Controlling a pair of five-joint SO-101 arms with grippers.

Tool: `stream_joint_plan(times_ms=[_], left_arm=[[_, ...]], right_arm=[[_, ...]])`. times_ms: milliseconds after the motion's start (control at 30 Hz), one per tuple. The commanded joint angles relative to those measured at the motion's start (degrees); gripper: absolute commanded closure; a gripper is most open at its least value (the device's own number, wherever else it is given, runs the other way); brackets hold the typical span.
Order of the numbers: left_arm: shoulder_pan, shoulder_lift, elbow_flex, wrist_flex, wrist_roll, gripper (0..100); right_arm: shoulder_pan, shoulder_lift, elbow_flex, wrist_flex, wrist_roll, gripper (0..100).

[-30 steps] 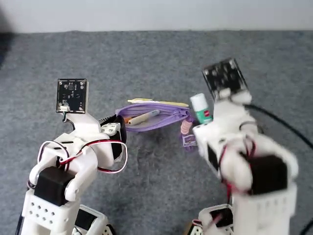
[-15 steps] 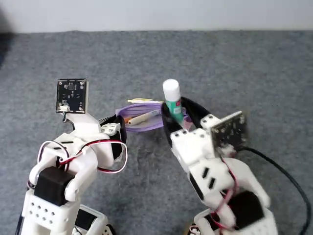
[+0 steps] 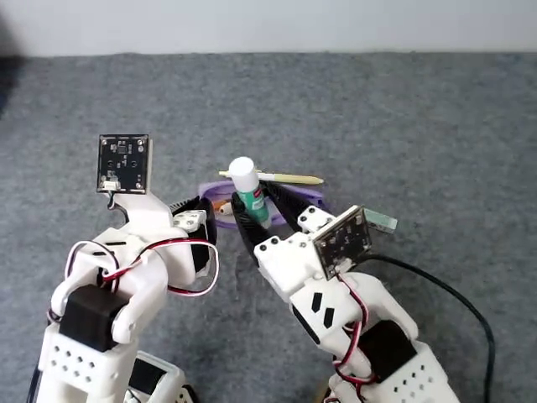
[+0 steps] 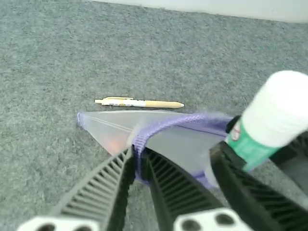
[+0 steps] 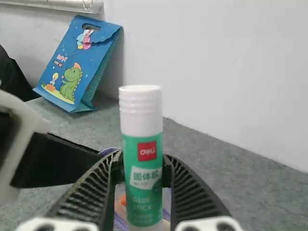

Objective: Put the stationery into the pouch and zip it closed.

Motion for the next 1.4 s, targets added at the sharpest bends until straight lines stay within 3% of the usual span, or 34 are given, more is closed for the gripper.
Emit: stream_joint_plan(times_ms=[0, 200, 433, 567, 767, 1033, 1367], left_arm=[[-0.4, 0.1, 0.0, -0.8, 0.5, 99], [-0.4, 0.1, 0.1, -0.8, 0.5, 99], [-0.4, 0.1, -0.1, -0.5, 0.5, 99], [-0.4, 0.1, -0.1, -0.4, 0.5, 99], [-0.4, 0.1, -0.1, -0.8, 0.5, 99], [-0.4, 0.1, -0.1, -0.8, 0.5, 99], [-0.4, 0.1, -0.1, -0.8, 0.5, 99]], right_arm=[[-0.4, -0.7, 1.9, -6.1, 2.4, 99.1], [-0.3, -0.7, 8.0, -14.9, 6.1, 99.1], [0.6, -1.1, 9.5, -14.9, 7.3, 98.6], [3.0, -1.2, 6.3, -4.8, 11.3, 95.2], [4.2, -0.6, -5.2, 13.9, 4.7, 76.4], [5.5, -0.7, -10.6, 16.4, 4.6, 85.5], [22.3, -0.5, -22.9, 34.9, 4.7, 99.1]])
